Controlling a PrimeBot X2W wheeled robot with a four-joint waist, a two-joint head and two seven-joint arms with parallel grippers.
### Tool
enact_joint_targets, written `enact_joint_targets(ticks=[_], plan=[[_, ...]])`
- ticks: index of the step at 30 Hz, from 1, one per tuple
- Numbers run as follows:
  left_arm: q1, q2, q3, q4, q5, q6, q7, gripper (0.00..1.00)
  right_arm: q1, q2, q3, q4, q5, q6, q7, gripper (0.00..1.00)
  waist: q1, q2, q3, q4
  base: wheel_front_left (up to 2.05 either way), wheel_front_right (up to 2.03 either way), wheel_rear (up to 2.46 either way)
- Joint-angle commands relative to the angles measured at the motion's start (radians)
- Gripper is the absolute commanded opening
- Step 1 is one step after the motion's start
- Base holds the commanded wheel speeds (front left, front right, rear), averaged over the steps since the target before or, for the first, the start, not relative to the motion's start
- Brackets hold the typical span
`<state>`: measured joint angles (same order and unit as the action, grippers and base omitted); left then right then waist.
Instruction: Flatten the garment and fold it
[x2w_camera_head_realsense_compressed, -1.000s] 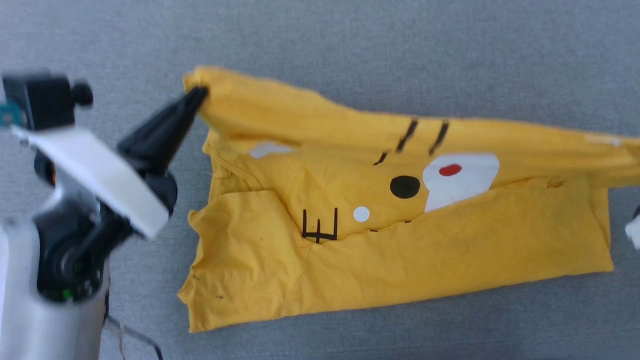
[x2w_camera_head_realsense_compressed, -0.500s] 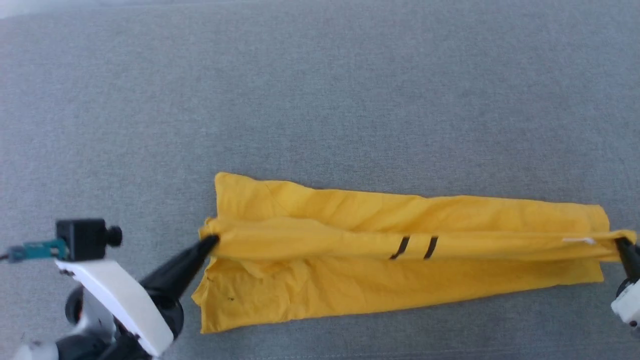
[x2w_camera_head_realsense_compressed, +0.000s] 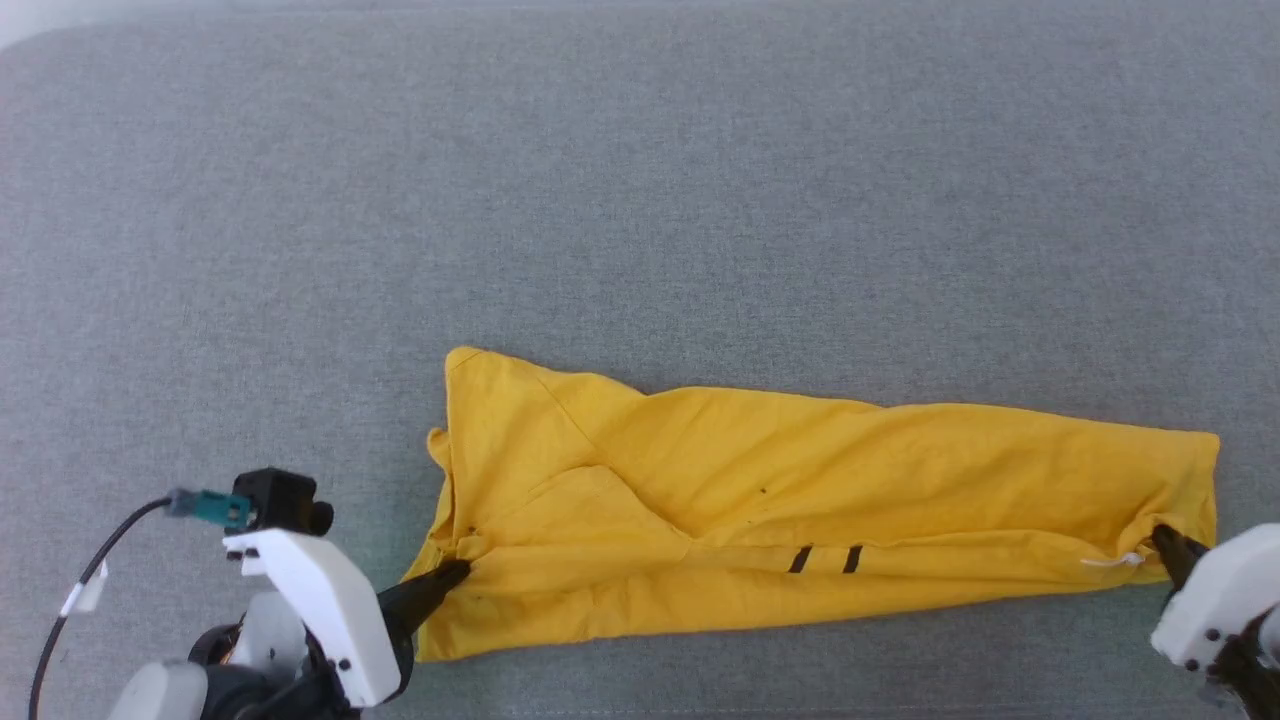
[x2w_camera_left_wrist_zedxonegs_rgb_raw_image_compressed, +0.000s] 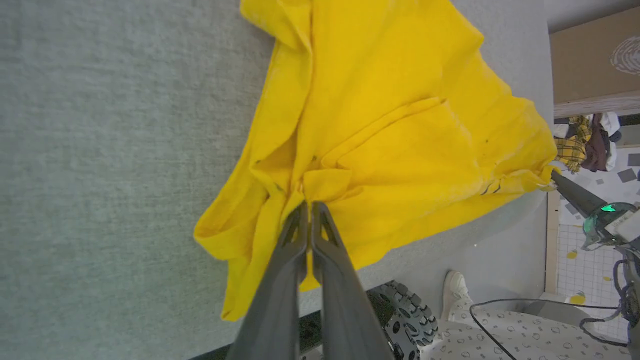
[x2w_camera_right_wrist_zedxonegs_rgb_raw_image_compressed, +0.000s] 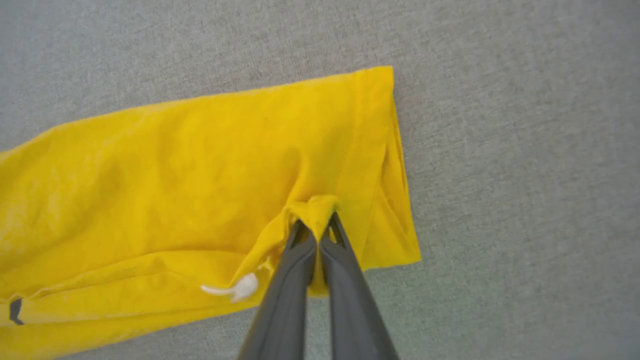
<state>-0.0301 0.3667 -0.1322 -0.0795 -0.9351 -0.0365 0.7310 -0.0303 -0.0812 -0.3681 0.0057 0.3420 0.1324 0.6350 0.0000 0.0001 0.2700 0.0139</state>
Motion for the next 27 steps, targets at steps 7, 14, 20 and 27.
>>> enact_joint_targets(ticks=[7,14,20,27], plan=[[-0.095,-0.017,-0.026,0.126,0.021,0.026,0.022,0.00,-0.075,-0.013,0.031,0.089,-0.027,-0.002,-0.001,0.29,0.0000,-0.0001,0.024,-0.007,0.00,0.00,0.00],[-0.129,-0.026,-0.033,0.150,0.044,0.015,-0.018,0.71,-0.101,-0.009,0.007,0.104,-0.029,-0.002,0.016,1.00,0.0000,-0.0001,0.023,-0.010,0.00,0.00,0.00],[-0.101,-0.022,-0.027,0.081,0.044,0.001,-0.045,1.00,-0.066,-0.016,-0.023,0.025,0.010,-0.002,0.102,1.00,0.0000,-0.0001,-0.001,-0.006,0.00,0.00,0.00],[-0.037,-0.027,0.027,-0.059,0.094,0.024,-0.172,1.00,-0.022,-0.005,-0.084,-0.159,0.045,-0.002,0.156,1.00,0.0000,-0.0001,-0.024,-0.006,0.00,0.00,0.00]])
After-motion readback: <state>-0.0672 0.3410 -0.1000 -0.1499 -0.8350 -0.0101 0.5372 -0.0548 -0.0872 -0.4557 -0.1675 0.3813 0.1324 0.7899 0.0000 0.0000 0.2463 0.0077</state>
